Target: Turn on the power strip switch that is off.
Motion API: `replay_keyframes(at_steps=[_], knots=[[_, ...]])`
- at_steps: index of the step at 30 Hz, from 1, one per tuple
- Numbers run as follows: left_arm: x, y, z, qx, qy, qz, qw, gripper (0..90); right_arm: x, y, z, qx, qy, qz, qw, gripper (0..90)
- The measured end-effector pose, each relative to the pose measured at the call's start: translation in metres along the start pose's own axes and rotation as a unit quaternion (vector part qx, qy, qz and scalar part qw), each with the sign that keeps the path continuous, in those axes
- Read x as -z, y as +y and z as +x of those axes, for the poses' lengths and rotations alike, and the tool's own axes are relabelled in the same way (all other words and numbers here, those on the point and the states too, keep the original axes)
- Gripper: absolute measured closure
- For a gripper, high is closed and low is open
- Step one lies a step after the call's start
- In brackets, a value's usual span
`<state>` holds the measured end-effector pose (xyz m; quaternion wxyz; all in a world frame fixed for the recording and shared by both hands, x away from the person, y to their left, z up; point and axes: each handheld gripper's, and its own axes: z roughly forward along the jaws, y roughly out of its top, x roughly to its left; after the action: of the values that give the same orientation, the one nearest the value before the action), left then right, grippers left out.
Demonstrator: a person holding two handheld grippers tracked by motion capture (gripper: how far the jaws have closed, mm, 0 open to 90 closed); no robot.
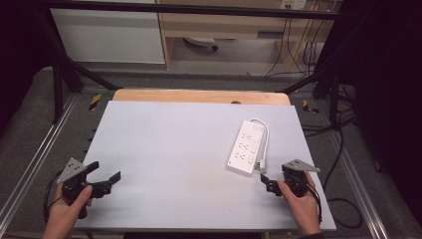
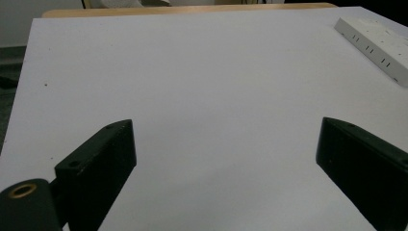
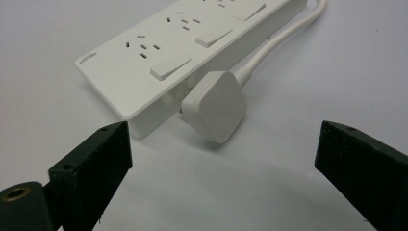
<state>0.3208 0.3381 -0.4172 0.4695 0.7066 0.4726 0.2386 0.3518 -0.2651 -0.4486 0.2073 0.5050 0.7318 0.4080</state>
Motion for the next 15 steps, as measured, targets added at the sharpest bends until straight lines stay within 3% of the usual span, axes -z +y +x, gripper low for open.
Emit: replay_keyframes(at_steps=[4,12,15], knots=[[0.001,-0.0001,0.0007,0.001,0.002,-0.002,1.0,7.0,0.0019,0.001,-0.003,-0.019,-0.006,0.005,0.9998,5.0],[-0.0012,-0.0012,0.0001,-0.004,-0.005,0.001,1.0,7.0,0.0054,0.0041,-0.0059,-0.017,-0.012,-0.004,0.9998,5.2],[-0.0017,-0.0017,-0.0003,-0.005,-0.007,0.004,1.0,7.0,0.0047,0.0036,-0.0076,-0.021,-0.011,0.007,0.9997,4.8]])
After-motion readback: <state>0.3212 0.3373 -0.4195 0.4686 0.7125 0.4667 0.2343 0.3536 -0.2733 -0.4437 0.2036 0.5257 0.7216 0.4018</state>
